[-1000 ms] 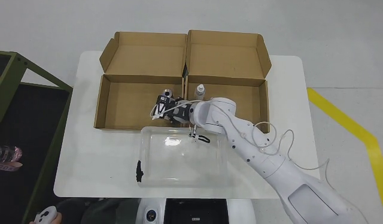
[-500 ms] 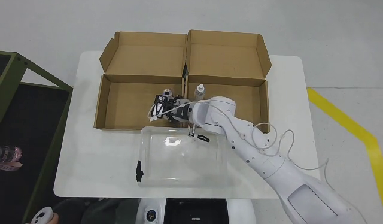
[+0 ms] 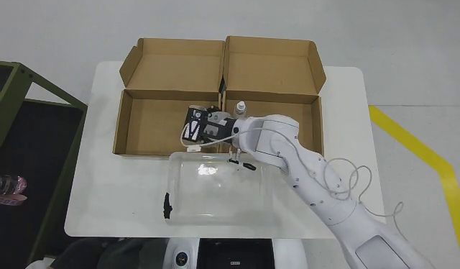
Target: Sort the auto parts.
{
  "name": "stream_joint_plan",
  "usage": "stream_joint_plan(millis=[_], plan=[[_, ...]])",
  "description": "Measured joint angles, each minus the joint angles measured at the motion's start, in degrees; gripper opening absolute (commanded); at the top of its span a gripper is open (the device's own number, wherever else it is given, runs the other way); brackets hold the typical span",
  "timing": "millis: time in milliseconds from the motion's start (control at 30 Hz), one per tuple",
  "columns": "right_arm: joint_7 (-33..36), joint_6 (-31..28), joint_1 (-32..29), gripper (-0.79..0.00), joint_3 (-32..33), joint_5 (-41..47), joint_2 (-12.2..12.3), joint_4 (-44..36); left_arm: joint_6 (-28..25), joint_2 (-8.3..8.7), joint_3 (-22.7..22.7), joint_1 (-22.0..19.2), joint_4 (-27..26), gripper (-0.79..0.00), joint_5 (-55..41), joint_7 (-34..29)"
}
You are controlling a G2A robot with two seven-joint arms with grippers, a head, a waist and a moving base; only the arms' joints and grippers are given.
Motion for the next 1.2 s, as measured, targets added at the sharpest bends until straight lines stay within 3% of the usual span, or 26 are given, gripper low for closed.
stream_joint_plan(millis=[500,700,867,1033,1200], plan=[[-2.6,-4.7,-19.3,-0.317,14.4,-3.1,4.7,-20.6,0.0,0.0,0.0,0.0,0.0,0.0,0.0,0.0],[-5.7,-6.9,-27.6,-0.228,21.1,-5.3,6.4,-25.6,0.0,0.0,0.0,0.0,0.0,0.0,0.0,0.0],[-12.7,-5.9,-34.2,-0.234,27.7,-6.2,7.4,-26.0,0.0,0.0,0.0,0.0,0.0,0.0,0.0,0.0],[-23.3,-0.3,-40.6,-0.215,33.4,-9.4,8.1,-25.2,0.0,0.0,0.0,0.0,0.0,0.0,0.0,0.0],[-31.4,2.4,-46.1,-0.148,37.7,-10.9,8.6,-24.3,0.0,0.0,0.0,0.0,0.0,0.0,0.0,0.0]])
